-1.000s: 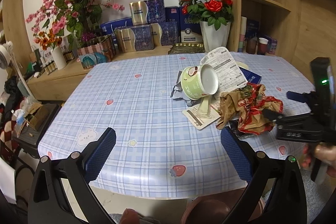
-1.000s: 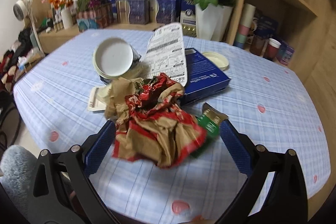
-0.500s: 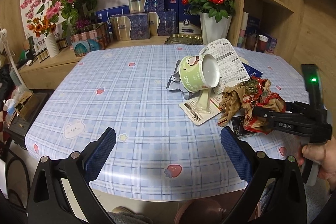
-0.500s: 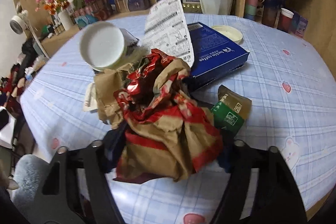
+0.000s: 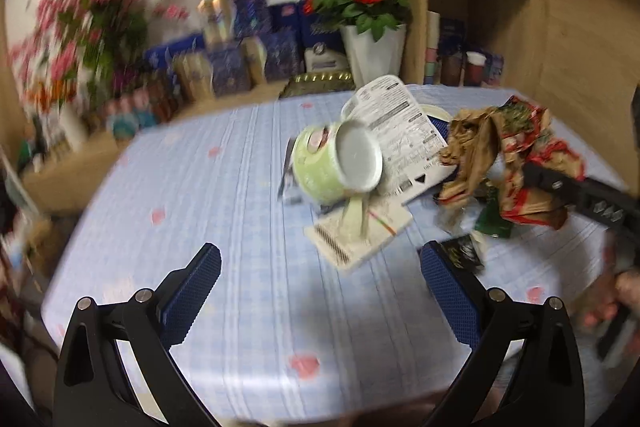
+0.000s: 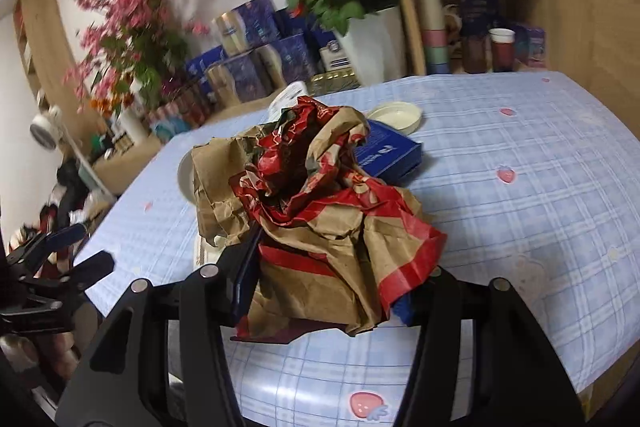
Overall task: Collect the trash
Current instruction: 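Lift the paper bag with the right gripper while the left gripper grasps the white cup lid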
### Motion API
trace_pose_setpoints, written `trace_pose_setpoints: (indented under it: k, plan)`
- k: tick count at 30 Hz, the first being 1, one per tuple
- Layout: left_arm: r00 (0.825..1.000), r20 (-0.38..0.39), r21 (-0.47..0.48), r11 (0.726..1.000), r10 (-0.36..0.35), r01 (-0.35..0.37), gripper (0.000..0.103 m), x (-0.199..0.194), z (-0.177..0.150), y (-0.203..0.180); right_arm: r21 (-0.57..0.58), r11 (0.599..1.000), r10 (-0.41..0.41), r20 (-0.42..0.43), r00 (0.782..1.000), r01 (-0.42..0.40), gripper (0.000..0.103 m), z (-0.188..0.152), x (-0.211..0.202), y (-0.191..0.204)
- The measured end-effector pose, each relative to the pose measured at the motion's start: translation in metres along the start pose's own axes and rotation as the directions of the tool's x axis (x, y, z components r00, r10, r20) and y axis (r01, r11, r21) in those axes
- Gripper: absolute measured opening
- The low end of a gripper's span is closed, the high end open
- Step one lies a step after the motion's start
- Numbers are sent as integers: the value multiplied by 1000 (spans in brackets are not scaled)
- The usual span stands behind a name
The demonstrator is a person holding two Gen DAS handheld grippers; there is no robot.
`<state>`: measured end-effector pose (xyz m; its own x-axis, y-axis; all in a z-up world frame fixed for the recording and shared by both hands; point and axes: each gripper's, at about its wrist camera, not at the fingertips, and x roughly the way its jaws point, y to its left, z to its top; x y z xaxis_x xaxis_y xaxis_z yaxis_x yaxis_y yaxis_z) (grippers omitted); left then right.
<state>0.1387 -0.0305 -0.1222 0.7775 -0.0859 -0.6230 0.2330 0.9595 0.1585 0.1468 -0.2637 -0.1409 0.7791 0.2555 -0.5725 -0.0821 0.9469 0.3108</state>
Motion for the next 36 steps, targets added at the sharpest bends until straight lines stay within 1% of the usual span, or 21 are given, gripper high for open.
trace_pose_setpoints:
  k: [1, 3, 4, 6, 9, 12, 15, 20, 24, 25, 26, 27, 28, 30, 31, 33, 35, 36]
  plan:
    - [1000, 13, 48, 999, 23, -24, 98, 6, 5, -6, 11, 1000, -2, 2, 1000, 2, 55, 1, 0, -4]
    - [996, 51, 166, 983, 68, -75, 98, 20, 13, -23, 25, 1000, -7, 8, 1000, 7, 55, 3, -2, -11]
    - [995, 66, 207, 974, 80, -92, 98, 26, 15, -29, 34, 999, -10, 11, 1000, 9, 55, 3, -3, -15]
    - [991, 92, 306, 944, 96, -120, 98, 46, 19, -46, 48, 999, -16, 13, 1000, 15, 55, 4, -5, -21]
    - [989, 88, 373, 917, 117, -141, 98, 74, 25, -59, 73, 997, -24, 14, 1000, 23, 55, 2, -10, -32]
    - [984, 102, 417, 891, 147, -177, 98, 95, 30, -66, 105, 994, -35, 12, 999, 33, 55, 1, -13, -46]
    - [980, 106, 450, 871, 166, -196, 98, 110, 33, -70, 125, 991, -44, 6, 999, 43, 55, 0, -15, -56]
    - [971, 118, 528, 815, 209, -239, 98, 136, 36, -78, 139, 989, -47, 3, 999, 47, 55, -2, -17, -62]
    - [966, 117, 557, 789, 232, -258, 98, 148, 34, -80, 142, 989, -45, -1, 999, 45, 55, -4, -17, -61]
    - [964, 118, 556, 789, 238, -263, 98, 149, 35, -80, 141, 989, -45, -2, 999, 45, 55, -4, -17, -61]
    - [962, 120, 549, 791, 245, -270, 95, 149, 36, -77, 141, 989, -45, -4, 999, 45, 55, -5, -17, -60]
    - [962, 122, 543, 795, 245, -271, 89, 148, 37, -76, 140, 989, -44, -5, 999, 44, 55, -5, -17, -59]
    - [966, 116, 530, 808, 229, -255, 73, 144, 39, -72, 140, 989, -43, -5, 999, 43, 55, -4, -17, -59]
    - [975, 95, 500, 837, 200, -221, 73, 138, 45, -64, 137, 990, -42, -3, 999, 42, 55, -4, -19, -56]
    - [980, 98, 477, 856, 176, -201, 73, 132, 48, -59, 137, 990, -42, -2, 999, 41, 55, -4, -20, -55]
    - [983, 104, 444, 877, 153, -183, 73, 122, 53, -51, 136, 990, -37, 3, 999, 36, 55, -3, -21, -53]
    - [990, 96, 370, 920, 103, -132, 73, 108, 62, -37, 131, 991, -32, 6, 999, 31, 55, -1, -23, -51]
    - [992, 93, 335, 936, 83, -110, 73, 102, 66, -31, 127, 992, -30, 10, 999, 29, 55, -1, -25, -48]
